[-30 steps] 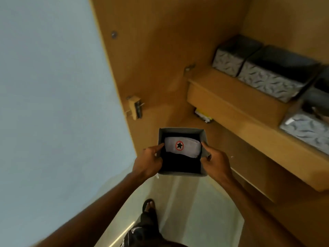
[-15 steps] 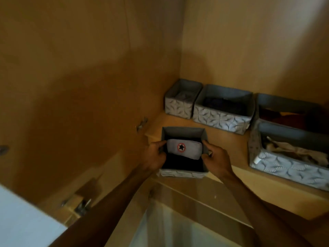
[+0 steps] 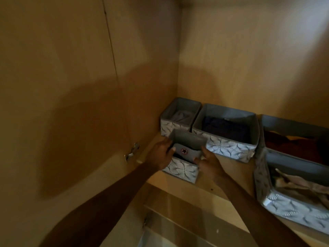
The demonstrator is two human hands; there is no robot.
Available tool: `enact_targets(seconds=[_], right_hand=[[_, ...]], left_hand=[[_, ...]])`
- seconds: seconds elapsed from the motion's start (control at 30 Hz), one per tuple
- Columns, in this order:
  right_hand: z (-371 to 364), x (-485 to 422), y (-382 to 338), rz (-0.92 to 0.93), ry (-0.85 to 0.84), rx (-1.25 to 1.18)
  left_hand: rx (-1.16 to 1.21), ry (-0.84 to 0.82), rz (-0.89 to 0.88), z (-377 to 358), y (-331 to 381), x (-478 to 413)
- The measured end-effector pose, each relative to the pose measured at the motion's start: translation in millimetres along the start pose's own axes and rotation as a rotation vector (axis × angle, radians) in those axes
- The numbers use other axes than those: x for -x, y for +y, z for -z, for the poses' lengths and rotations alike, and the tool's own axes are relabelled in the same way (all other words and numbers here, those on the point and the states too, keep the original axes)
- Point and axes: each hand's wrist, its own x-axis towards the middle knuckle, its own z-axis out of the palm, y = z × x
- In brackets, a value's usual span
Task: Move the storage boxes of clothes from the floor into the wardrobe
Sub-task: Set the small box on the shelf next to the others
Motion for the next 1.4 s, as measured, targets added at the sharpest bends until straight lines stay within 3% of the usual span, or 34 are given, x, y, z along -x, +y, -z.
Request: enact_targets(seconds=[0.2, 0.4, 0.7, 0.97, 1.4], right_hand=[[-13, 4, 23, 0.349, -0.240, 0.279], [-33, -18, 28, 0.480, -0.362, 0.448], [-66, -50, 20, 0.449, -0.439, 0.458], [-72, -59, 16, 0.447, -0.484, 0.403], [-78, -55, 15, 0.470, -0.447, 0.413]], left_hand=[[-0.406, 0.094, -0.210, -39, -48, 47], [-0.502, -0.006, -0.016, -26, -47, 29], [-0.576, -0.059, 0.216, 3, -55, 22], [-0.543, -0.066, 0.312, 6, -56, 19], [-0.349, -0.042, 0.277, 7, -60, 14]])
